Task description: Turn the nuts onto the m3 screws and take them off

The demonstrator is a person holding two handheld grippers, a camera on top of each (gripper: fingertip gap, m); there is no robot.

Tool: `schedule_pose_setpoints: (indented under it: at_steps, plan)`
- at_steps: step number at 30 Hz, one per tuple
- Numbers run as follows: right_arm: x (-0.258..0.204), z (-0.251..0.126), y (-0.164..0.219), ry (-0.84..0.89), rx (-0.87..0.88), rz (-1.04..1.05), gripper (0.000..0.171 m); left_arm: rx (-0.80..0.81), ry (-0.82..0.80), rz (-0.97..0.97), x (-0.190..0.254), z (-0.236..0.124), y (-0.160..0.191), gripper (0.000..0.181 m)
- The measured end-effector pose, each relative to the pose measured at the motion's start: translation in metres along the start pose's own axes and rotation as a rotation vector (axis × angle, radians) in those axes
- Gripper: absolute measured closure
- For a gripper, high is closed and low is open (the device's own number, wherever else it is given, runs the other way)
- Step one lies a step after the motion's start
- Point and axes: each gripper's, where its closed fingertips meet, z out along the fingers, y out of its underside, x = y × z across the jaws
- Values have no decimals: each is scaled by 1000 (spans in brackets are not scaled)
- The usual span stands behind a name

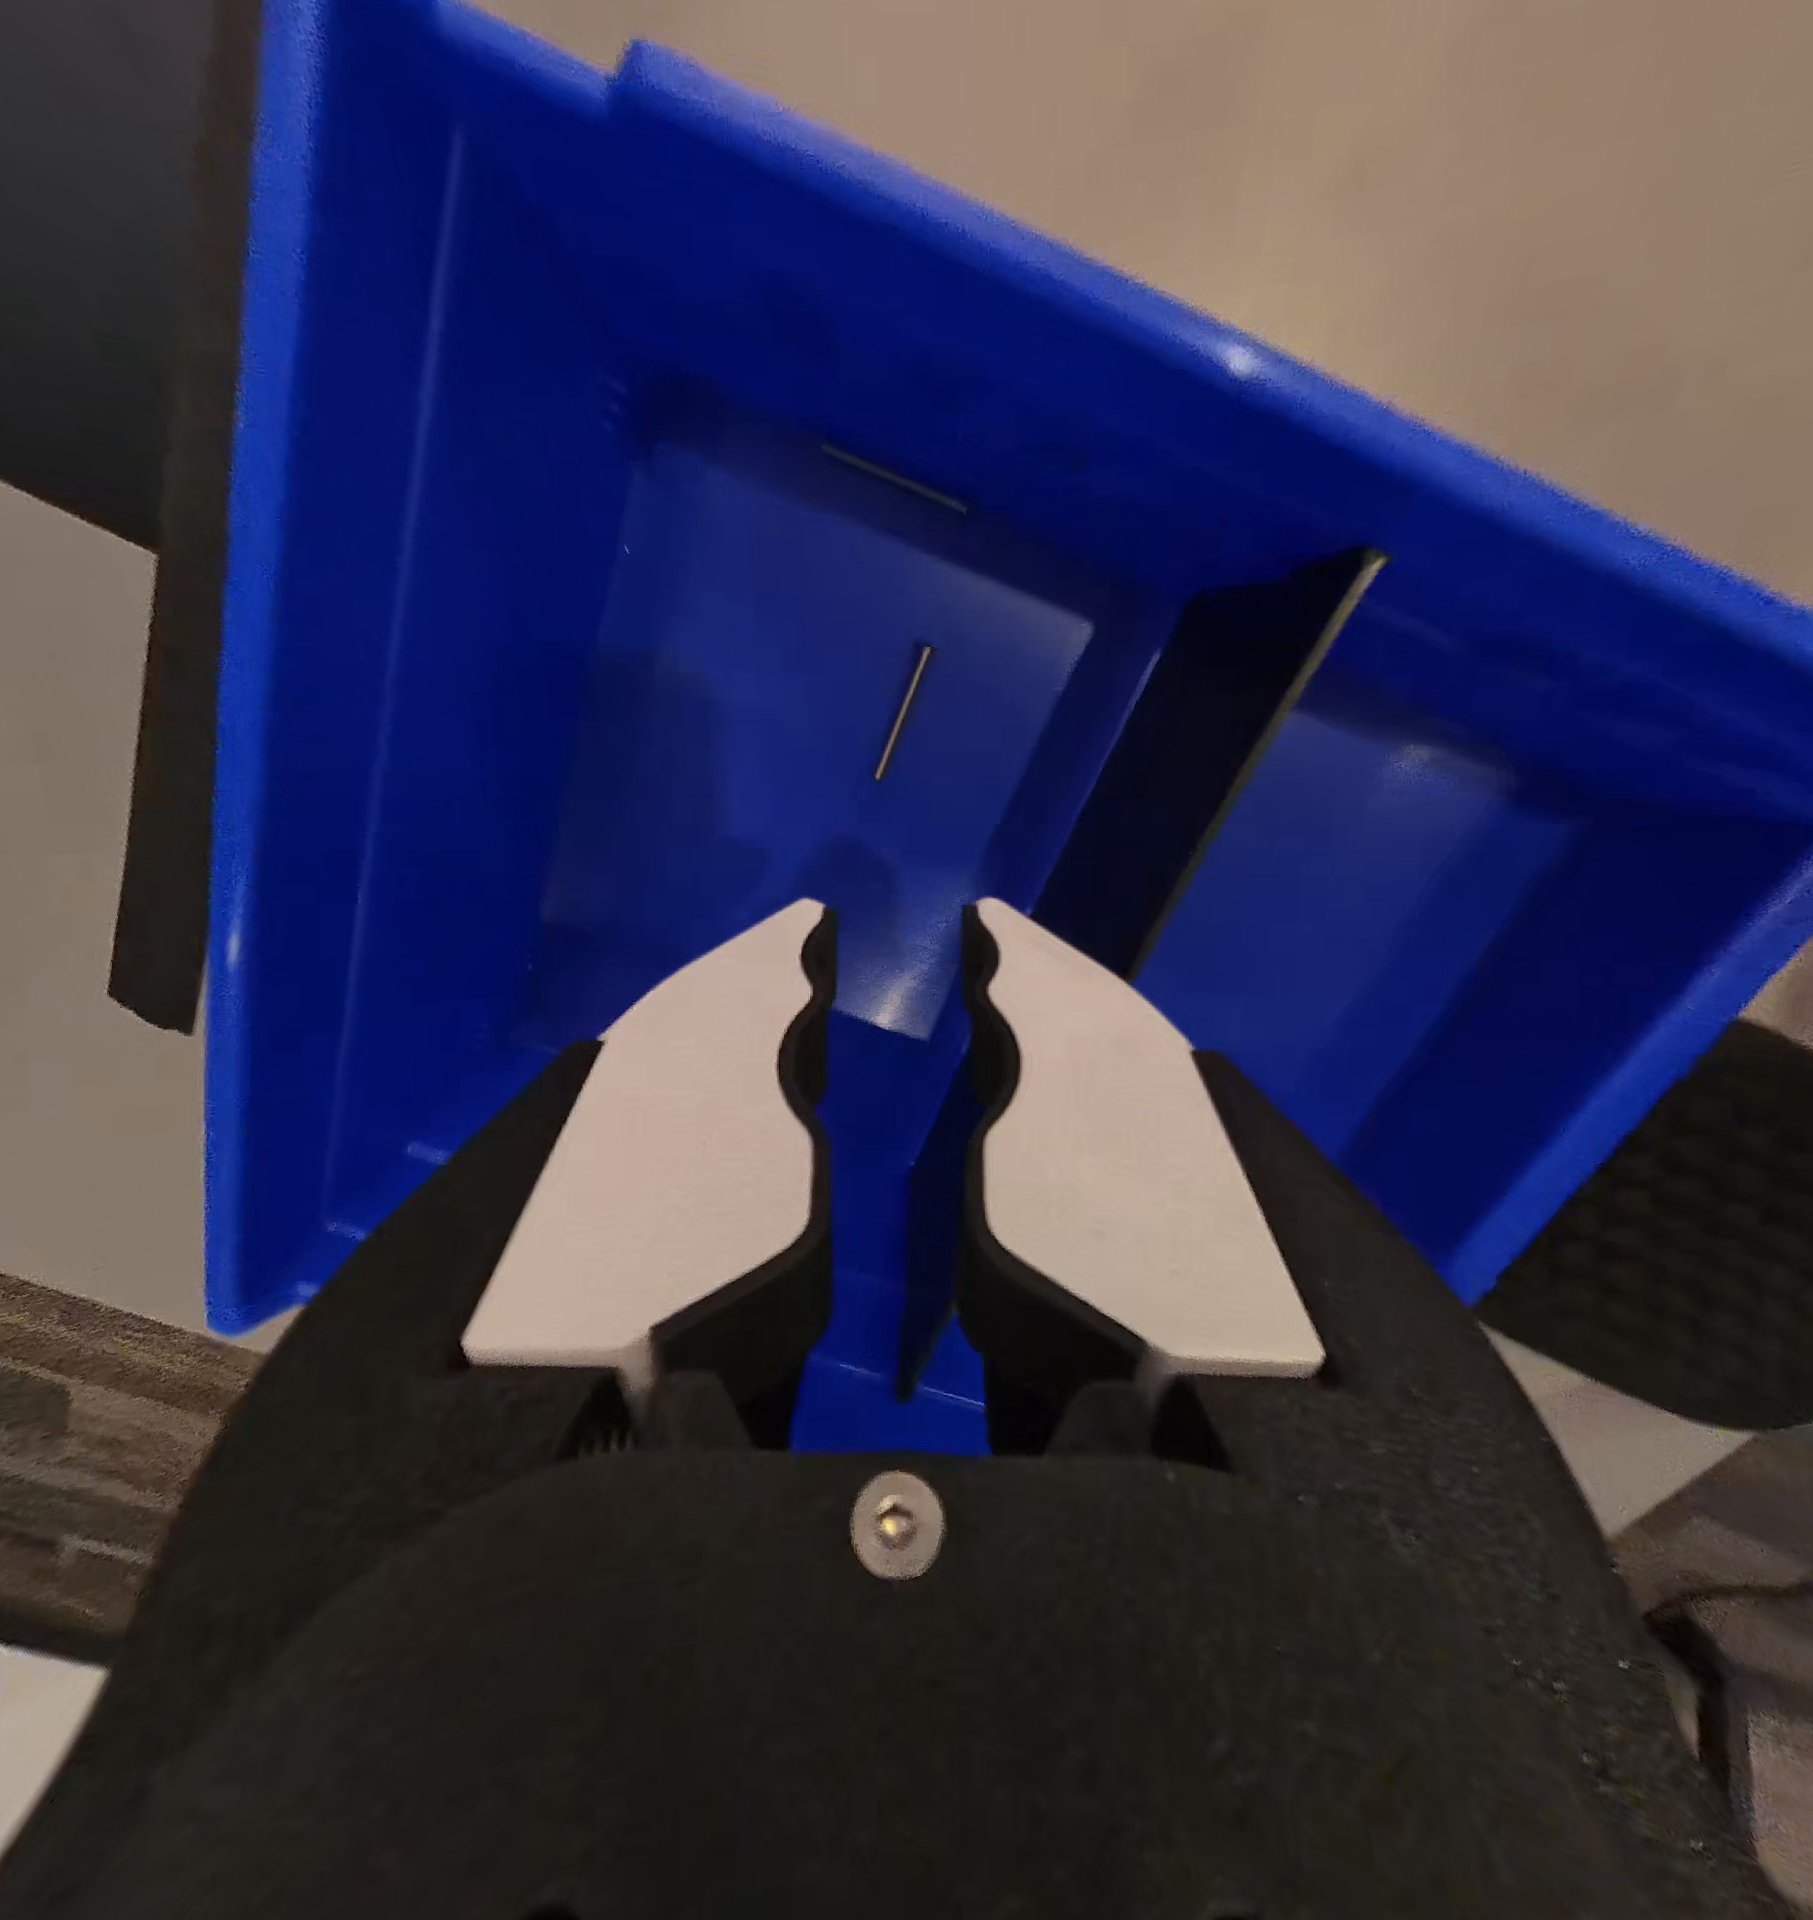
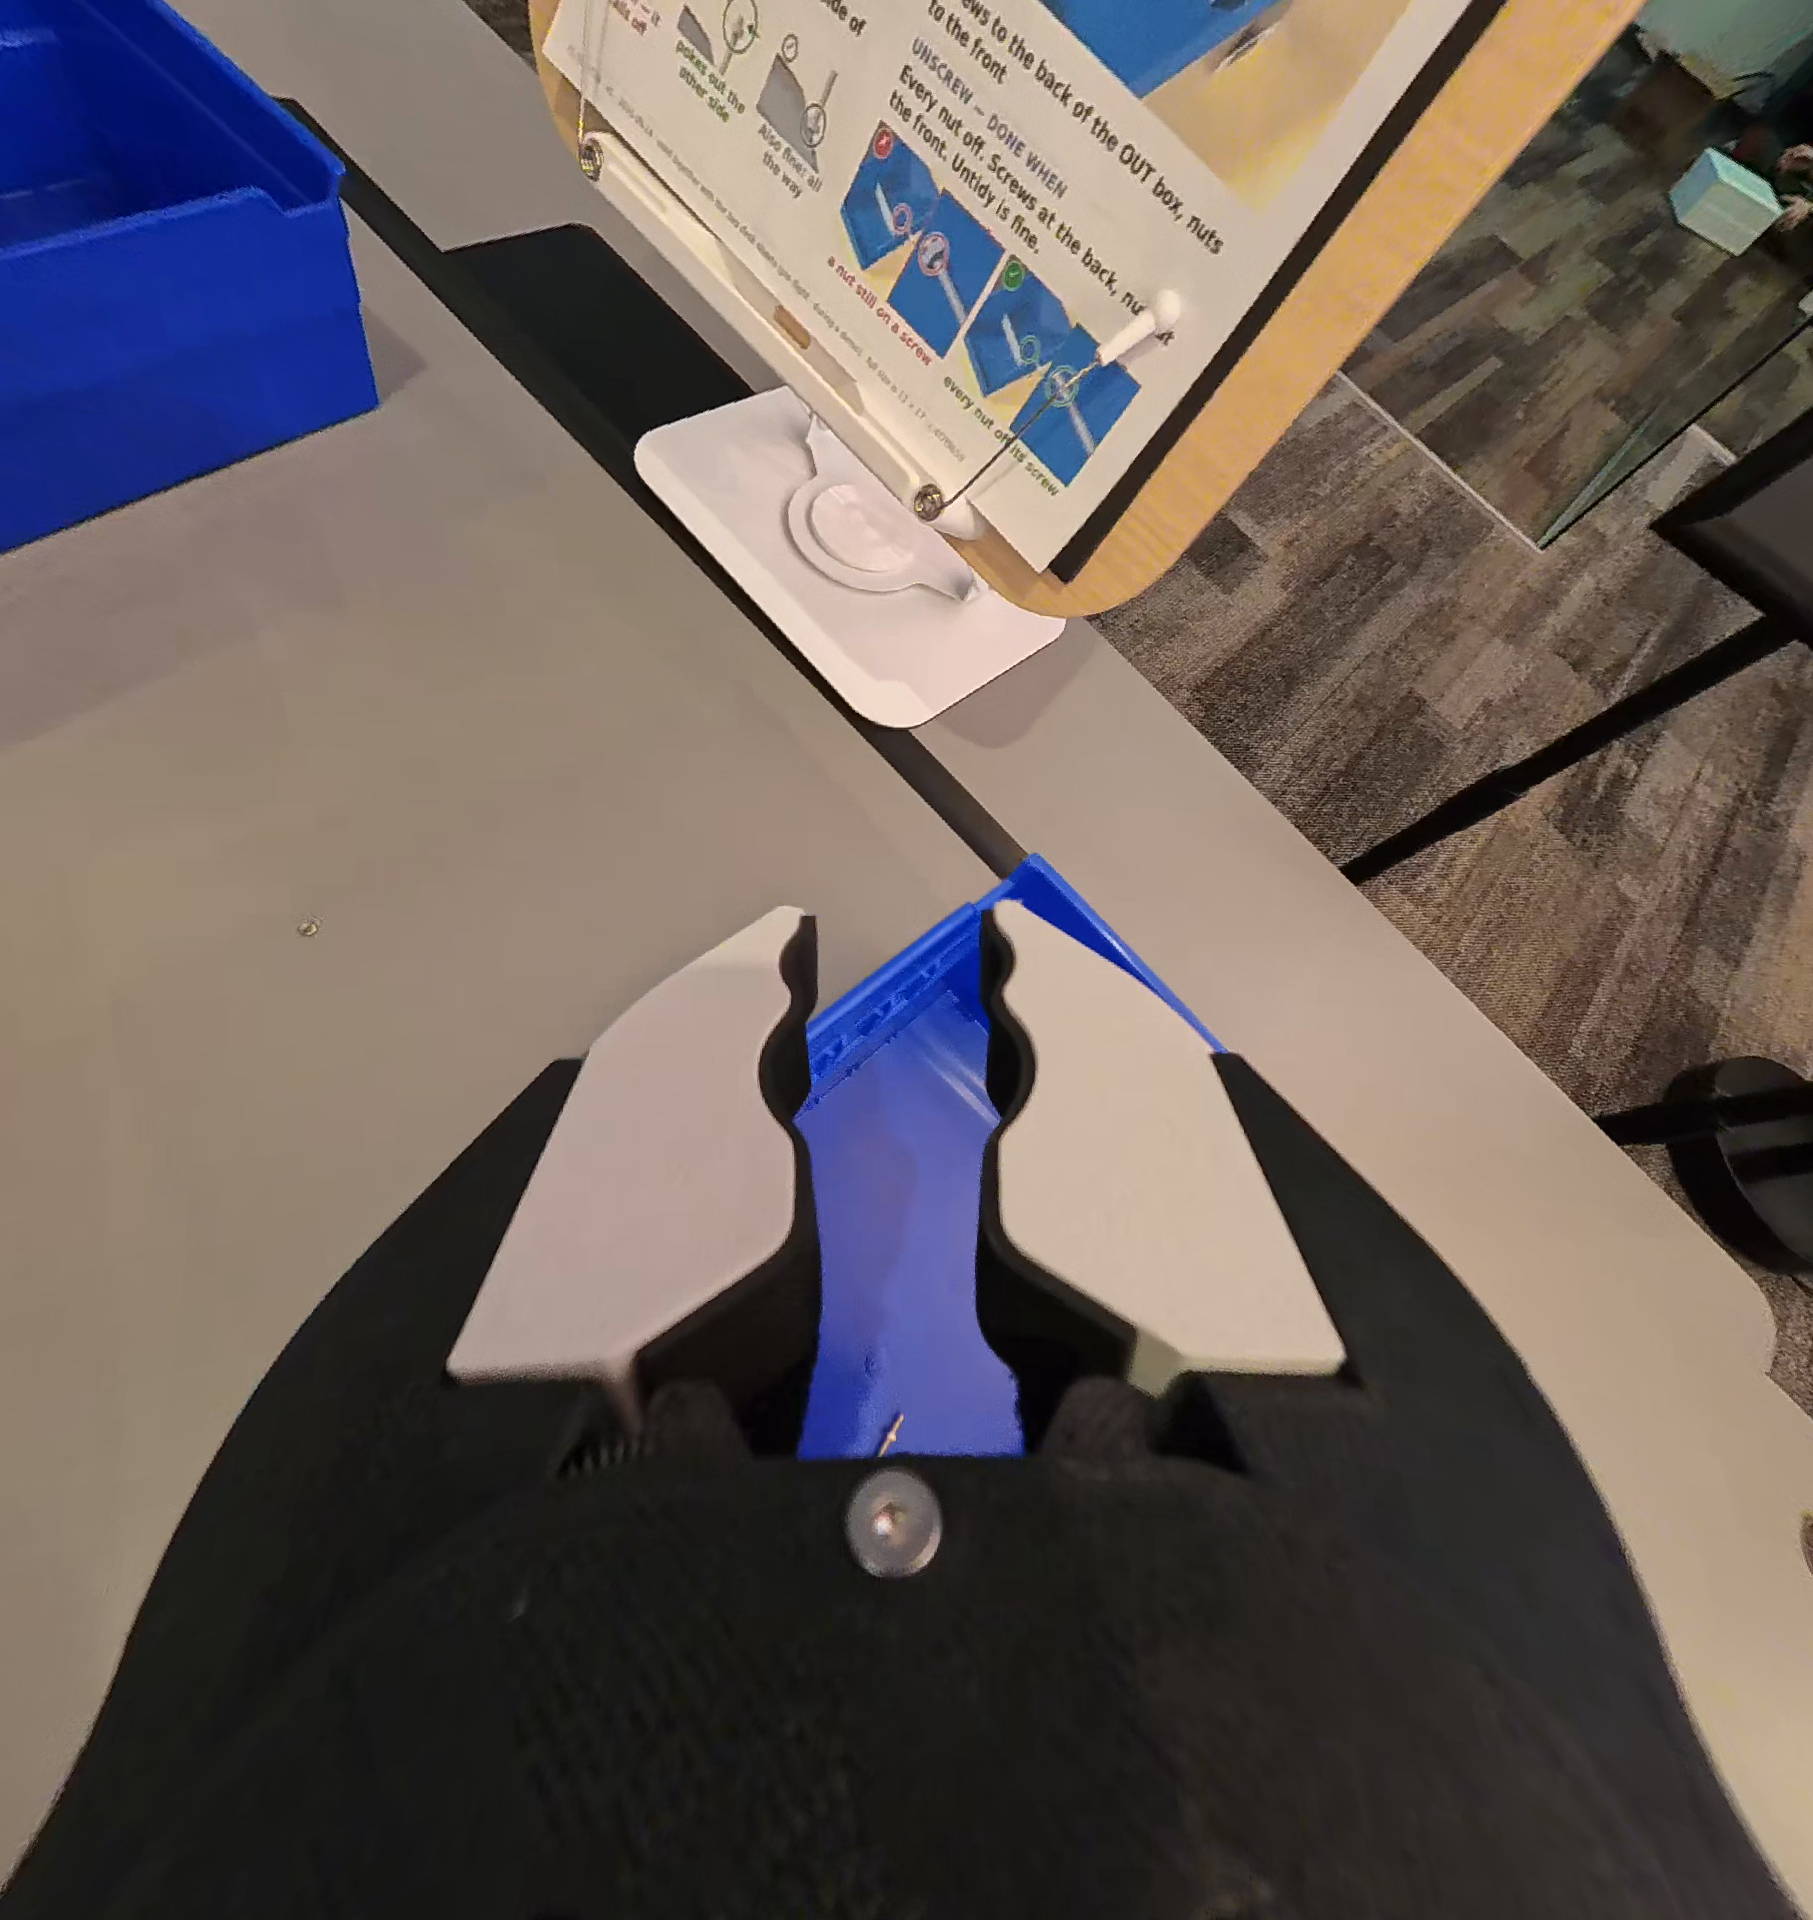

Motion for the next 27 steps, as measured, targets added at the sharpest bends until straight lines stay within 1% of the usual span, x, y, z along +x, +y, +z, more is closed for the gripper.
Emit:
schedule_pose_setpoints:
  at_steps: [3,6,13,16,21,22,27]
  plan:
    - [1,11,5,2,-27,-3,141,-38,48,35,-3,12,3,159]
    - [1,22,10,-4,-49,-8,141,-50,77,76,-6,17,3,159]
    - [-4,32,3,-14,-11,-20,141,-63,165,174,7,23,3,162]
    - [-3,34,4,-9,-18,-23,141,-47,167,207,11,26,3,166]
    - [-5,42,8,-23,-31,-15,141,-21,131,267,7,31,-6,164]
    - [-5,43,9,-24,-38,-17,141,-23,121,285,6,35,-9,161]
    - [-7,46,10,-30,-45,-21,141,-64,95,366,2,62,-15,162]
